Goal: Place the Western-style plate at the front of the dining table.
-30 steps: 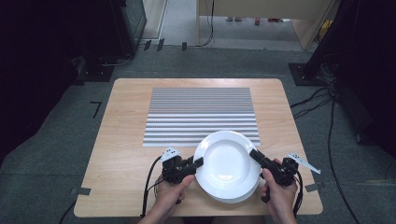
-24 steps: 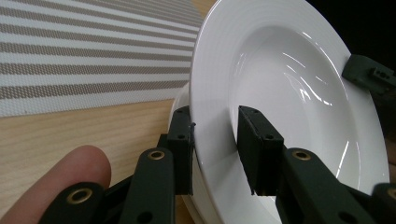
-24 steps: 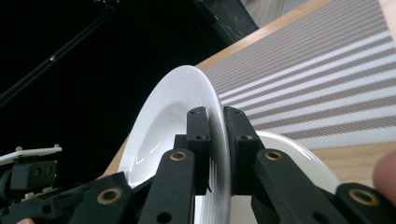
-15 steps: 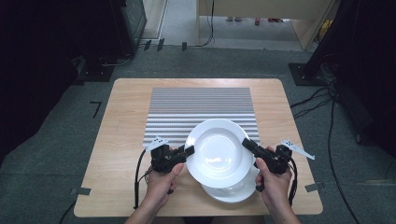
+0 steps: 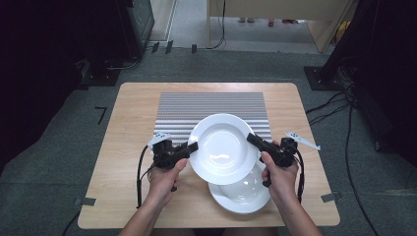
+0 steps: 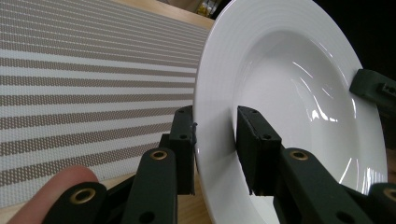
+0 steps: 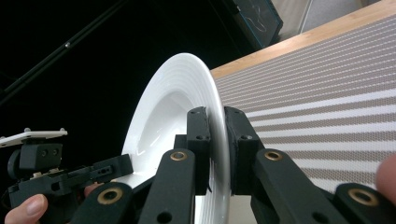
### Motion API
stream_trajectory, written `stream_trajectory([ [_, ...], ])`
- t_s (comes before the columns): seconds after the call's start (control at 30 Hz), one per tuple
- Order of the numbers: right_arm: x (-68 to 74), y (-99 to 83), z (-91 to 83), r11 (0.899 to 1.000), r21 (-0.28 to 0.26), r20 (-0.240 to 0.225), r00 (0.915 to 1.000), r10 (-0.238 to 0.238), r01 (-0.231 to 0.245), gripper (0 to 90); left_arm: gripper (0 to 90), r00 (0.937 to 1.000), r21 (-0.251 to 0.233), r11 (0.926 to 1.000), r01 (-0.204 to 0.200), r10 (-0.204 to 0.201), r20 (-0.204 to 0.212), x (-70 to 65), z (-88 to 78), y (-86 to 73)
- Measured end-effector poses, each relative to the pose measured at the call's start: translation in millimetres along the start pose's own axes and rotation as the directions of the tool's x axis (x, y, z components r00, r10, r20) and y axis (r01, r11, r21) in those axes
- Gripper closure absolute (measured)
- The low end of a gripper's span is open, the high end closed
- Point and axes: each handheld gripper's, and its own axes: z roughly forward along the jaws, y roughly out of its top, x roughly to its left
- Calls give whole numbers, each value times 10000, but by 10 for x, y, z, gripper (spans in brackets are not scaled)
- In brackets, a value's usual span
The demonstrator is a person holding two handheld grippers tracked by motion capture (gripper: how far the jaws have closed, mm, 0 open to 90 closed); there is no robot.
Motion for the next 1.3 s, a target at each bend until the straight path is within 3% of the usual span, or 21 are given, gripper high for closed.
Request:
stream_trajectory([
  [0.27, -31, 126, 220, 9996, 249, -284, 9995, -103, 110, 839, 693, 9998, 40, 9998, 183, -183, 64, 189, 88, 113],
  [0.77, -198, 294, 642, 9974, 656, 23, 9995, -307, 305, 820, 688, 9980, 192, 9997, 144, -132, -611, 386, 300, 346],
  [0.93, -288, 329, 778, 9968, 776, 183, 9996, -206, 191, 807, 686, 9958, 237, 9997, -94, 116, -906, 438, 398, 430],
  [1.1, -357, 337, 889, 9961, 868, 220, 9996, -182, 163, 810, 684, 9936, 433, 9991, 23, 26, -1130, 536, 513, 488],
  [1.3, -522, 294, 1044, 9940, 1049, 389, 9988, 283, -323, 803, 687, 9899, 629, 9979, 178, -88, -1414, 632, 633, 538],
])
